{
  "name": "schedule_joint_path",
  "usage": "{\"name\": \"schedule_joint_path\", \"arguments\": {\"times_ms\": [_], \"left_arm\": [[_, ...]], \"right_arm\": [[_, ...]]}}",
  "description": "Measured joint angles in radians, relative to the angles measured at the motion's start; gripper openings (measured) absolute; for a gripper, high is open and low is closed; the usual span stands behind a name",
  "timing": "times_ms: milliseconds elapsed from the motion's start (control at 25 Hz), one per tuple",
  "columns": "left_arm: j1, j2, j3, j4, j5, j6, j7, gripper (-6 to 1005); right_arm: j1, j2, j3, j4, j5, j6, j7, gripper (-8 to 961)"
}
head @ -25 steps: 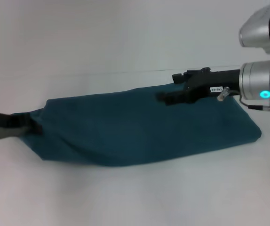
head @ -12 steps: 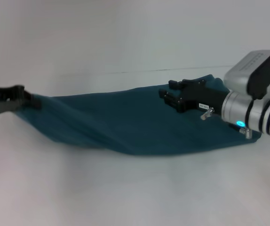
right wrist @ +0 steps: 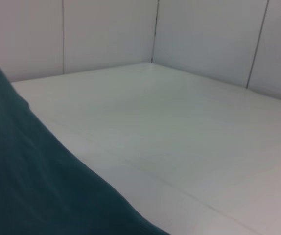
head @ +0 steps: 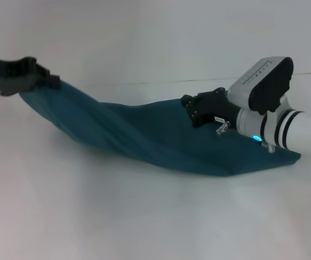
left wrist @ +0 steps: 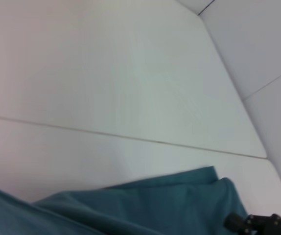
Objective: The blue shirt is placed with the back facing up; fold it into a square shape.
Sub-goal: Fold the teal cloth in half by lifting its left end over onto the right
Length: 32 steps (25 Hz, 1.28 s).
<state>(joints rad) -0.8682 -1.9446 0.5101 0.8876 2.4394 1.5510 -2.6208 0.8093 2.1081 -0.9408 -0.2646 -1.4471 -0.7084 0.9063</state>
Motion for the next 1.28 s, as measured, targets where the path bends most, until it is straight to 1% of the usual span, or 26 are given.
{"name": "schedule_joint_path", "arguments": {"times_ms": [40, 200, 360, 720, 960, 1080, 1280], "left_arm": [[-0.019, 0.004, -0.001, -0.009, -0.006, -0.005, -0.004, 61], [-0.043, 0.008, 0.003, -0.024, -0.010, -0.013, -0.005, 61], [-0.058, 0.011, 0.004, -0.036, -0.011, -0.025, -0.008, 61], [-0.061, 0.010, 0.004, -0.036, -0.016, -0.039, -0.008, 61], [-0.061, 0.002, 0.012, -0.036, -0.029, -0.057, 0.012, 62], [-0.044, -0.006, 0.012, -0.036, -0.029, -0.074, 0.015, 62], [-0.040, -0.008, 0.019, -0.036, -0.022, -0.080, 0.015, 61]], "right_arm": [[0.006, 0.000, 0.000, 0.008, 0.012, 0.001, -0.016, 93], [0.022, -0.001, -0.001, 0.022, 0.031, 0.007, -0.046, -1], [0.025, -0.002, -0.001, 0.023, 0.031, 0.008, -0.047, -2], [0.027, -0.005, 0.003, 0.024, 0.031, 0.007, -0.040, -1], [0.022, -0.007, 0.003, 0.021, 0.031, 0.003, -0.004, -1], [0.006, -0.013, 0.000, 0.007, 0.030, 0.000, 0.059, -1], [-0.013, -0.017, -0.003, -0.024, 0.004, -0.002, 0.122, -1]]}}
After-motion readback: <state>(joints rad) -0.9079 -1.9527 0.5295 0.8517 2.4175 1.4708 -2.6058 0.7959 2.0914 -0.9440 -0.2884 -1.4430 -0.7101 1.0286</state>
